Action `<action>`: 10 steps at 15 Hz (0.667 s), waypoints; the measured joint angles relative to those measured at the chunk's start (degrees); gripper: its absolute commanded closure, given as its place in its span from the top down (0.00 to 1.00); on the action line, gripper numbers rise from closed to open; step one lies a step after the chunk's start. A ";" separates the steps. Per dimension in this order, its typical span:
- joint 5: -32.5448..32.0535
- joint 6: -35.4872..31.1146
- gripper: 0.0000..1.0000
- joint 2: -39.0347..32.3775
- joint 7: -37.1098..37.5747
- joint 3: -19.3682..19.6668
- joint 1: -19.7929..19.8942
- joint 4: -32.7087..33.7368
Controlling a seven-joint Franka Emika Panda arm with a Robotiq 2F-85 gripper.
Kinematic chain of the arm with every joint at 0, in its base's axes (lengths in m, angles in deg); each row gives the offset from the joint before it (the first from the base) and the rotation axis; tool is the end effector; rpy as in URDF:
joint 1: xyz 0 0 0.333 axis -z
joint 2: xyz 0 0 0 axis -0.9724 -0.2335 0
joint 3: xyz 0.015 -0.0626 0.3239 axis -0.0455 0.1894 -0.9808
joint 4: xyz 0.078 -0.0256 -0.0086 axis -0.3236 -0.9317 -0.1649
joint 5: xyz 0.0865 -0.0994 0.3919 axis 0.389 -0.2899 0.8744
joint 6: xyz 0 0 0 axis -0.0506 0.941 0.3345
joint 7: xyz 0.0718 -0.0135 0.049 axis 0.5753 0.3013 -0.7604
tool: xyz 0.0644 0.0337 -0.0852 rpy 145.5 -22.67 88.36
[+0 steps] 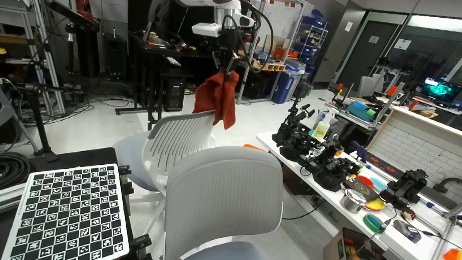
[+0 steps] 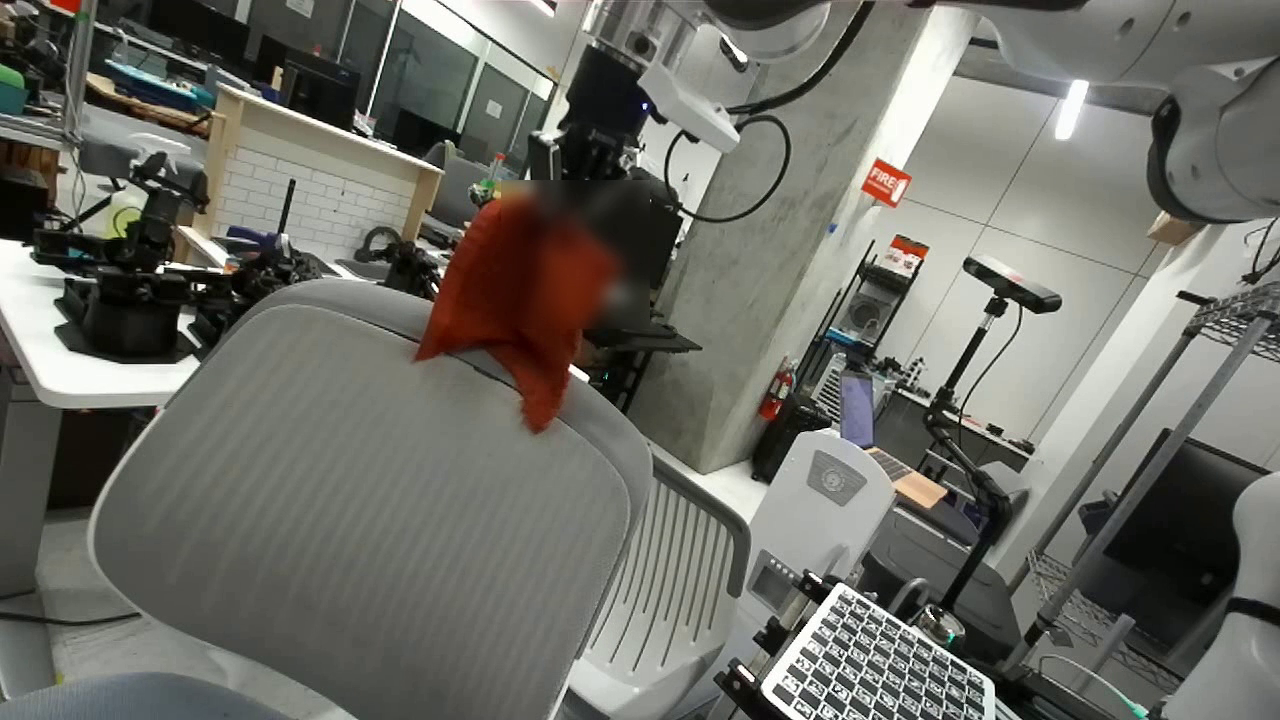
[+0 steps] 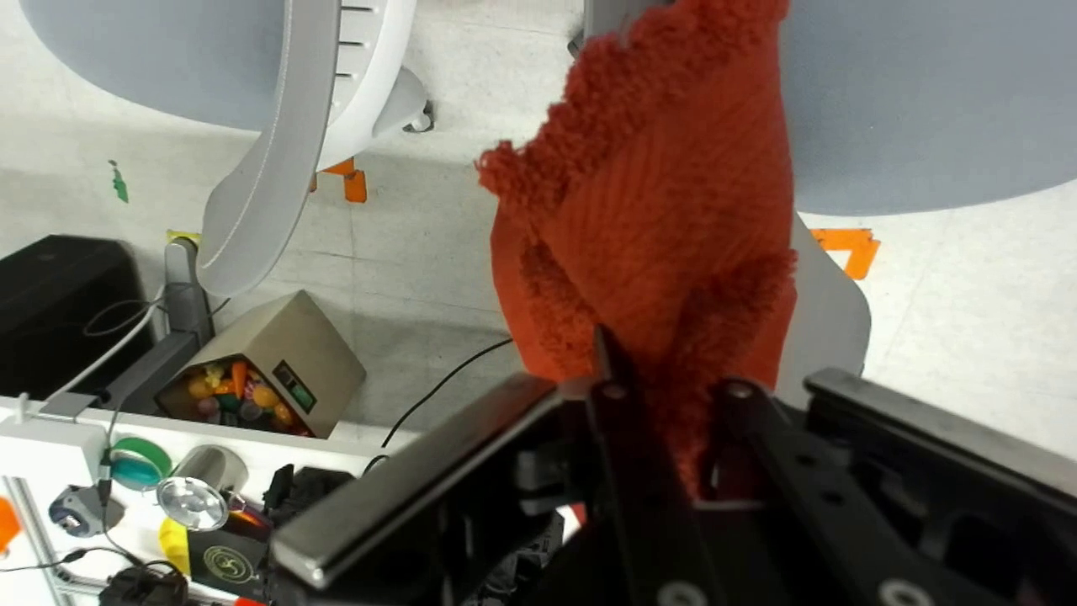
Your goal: Remove the orange cloth from the right chair, put it on the left chair and put it back on the right chair
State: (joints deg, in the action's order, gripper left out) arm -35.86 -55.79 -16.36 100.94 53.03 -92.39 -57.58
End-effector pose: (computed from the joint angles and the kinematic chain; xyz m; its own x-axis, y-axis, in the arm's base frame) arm 0.7005 0.2374 0.4518 0.9760 0.1456 0.1623 0.1264 -0.9844 0.1227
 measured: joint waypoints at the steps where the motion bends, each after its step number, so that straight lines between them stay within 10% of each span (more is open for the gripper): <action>1: 0.00 0.00 0.03 -0.34 0.00 -0.05 -0.13 -0.01; 8: 0.00 0.00 0.03 -2.47 0.00 -0.07 -1.28 0.02; 9: 0.00 0.00 0.36 -2.88 0.00 -0.07 -1.28 0.05; 10: 0.00 0.00 0.37 -3.30 0.00 -0.04 -1.27 0.06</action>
State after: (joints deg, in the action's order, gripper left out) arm -35.86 -55.79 -19.66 100.94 52.99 -93.66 -57.52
